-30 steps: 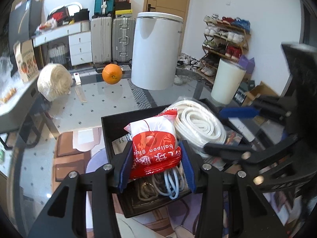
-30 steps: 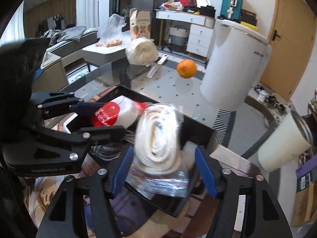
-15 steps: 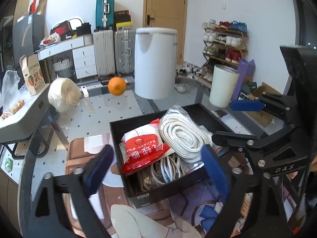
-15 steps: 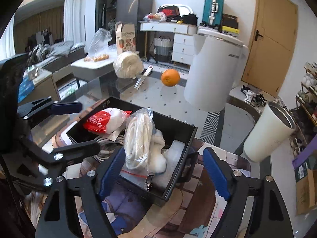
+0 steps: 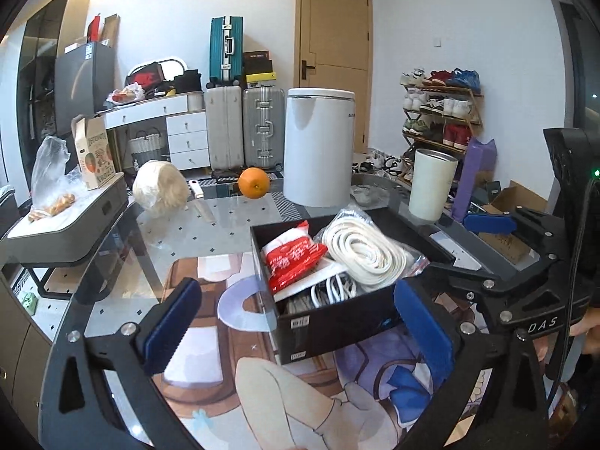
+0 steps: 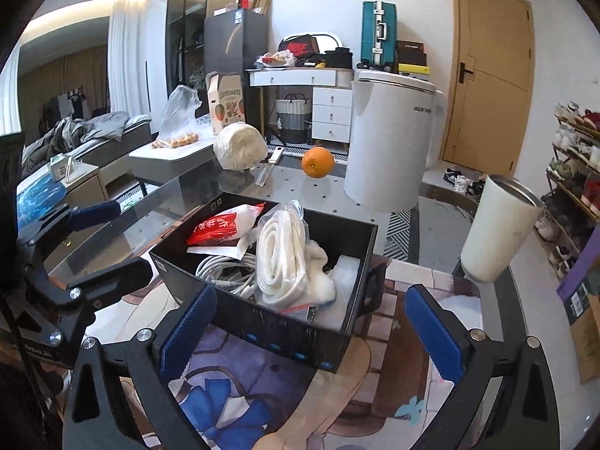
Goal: Organize soft objects
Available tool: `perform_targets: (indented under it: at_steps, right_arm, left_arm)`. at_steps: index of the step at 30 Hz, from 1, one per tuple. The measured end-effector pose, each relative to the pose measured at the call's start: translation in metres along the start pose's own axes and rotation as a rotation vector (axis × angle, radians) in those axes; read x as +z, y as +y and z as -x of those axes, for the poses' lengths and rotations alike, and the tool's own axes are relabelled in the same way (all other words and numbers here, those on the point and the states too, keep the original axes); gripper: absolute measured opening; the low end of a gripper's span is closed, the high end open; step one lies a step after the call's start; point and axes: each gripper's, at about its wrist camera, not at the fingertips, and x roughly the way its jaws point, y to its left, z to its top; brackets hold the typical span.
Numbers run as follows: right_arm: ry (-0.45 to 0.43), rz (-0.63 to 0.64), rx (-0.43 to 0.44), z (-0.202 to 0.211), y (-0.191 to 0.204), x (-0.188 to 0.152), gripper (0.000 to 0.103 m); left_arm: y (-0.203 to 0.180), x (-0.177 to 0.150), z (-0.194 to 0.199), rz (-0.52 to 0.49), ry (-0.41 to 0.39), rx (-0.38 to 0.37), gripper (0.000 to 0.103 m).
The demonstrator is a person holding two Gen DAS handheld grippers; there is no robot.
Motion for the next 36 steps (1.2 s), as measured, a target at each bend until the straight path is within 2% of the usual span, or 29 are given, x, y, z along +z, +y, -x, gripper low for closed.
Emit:
perform_targets:
  at_steps: [4,7,15,29,36]
  right_arm:
    - [-0.033,-0.036,0.0,0.006,-0.002,-0.008,0.102]
    - [-0.063,-0.043,-0.008,0.009,-0.002,-0.012,0.102]
    - [-0.054,-0.033,-0.024,0.002,0.001,-0.026,0.102]
    - [-0.094,-0.028,-0.038,0.007,0.002,-0.03,0.102]
    - [-0.108,-0.029,-0.048,0.008,0.001,-0.031,0.102]
  left_arm:
    - [-0.003,-0.008,-0.002,-0.019,-0.021,0.048,0.103]
    - [-0.003,-0.012,-0.003,-0.007,-0.024,0.039,0.103]
    - [0.001,-0.014,-0.007,0.049,-0.027,0.016,0.103]
    - [-0.009,-0.015,-0.002,-0.001,-0.056,0.037,0.103]
    - [-0.007,-0.015,-0.001,0.011,-0.058,0.038,0.103]
